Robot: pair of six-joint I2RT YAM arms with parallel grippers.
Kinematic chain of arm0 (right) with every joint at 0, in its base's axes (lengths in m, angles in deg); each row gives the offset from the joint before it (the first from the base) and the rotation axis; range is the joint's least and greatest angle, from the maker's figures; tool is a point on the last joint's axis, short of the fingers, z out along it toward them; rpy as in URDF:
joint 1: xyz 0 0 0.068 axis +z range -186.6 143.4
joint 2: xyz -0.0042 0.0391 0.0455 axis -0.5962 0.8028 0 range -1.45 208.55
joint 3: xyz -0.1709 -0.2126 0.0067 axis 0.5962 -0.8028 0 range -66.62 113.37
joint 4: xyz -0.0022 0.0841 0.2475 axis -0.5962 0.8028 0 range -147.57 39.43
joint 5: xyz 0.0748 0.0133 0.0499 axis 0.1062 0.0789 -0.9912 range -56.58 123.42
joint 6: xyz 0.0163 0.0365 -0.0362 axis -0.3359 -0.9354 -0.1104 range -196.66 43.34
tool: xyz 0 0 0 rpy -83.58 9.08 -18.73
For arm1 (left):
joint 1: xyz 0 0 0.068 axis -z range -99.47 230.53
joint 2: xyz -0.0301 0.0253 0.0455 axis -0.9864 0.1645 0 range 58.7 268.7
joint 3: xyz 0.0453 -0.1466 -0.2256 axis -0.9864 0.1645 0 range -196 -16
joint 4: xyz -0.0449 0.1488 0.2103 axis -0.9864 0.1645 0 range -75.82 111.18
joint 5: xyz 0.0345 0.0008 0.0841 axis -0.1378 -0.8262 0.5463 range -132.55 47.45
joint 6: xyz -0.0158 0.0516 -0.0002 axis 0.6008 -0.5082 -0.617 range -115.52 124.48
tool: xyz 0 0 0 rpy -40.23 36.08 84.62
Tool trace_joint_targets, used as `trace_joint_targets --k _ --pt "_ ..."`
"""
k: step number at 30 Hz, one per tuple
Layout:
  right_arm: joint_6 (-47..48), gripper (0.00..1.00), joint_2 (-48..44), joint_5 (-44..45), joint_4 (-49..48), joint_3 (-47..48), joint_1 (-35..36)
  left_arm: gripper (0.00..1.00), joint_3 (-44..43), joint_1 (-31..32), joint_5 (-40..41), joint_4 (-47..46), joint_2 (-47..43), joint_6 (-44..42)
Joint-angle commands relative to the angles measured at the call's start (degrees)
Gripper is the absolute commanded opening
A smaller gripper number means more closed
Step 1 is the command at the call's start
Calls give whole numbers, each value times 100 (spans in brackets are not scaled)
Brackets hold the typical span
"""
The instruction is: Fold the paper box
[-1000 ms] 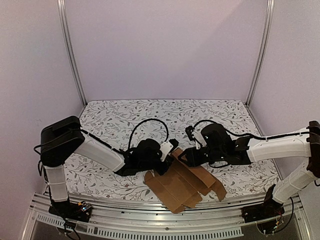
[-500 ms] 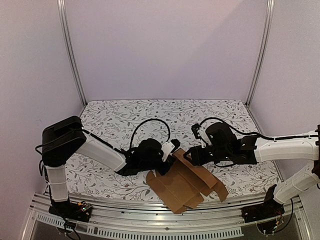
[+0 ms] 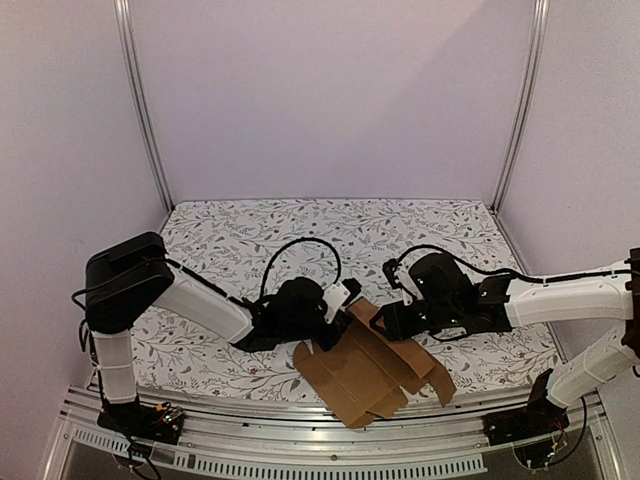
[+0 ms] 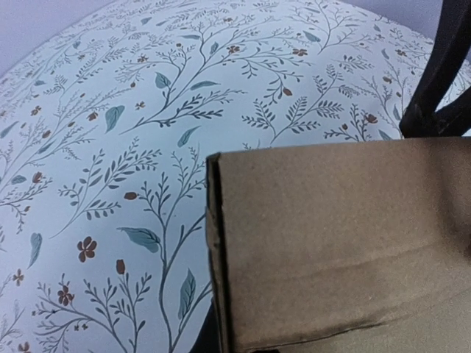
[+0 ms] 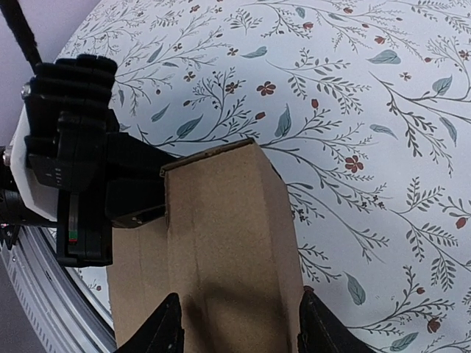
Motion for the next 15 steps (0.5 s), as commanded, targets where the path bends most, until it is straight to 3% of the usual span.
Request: trace_joint_targets --k 1,15 --pt "-156 52 170 -365 -175 -92 -17 3 -123 99 -84 -42 247 96" --pt "-290 45 246 -476 -410 -189 -24 22 -254 108 64 -359 419 439"
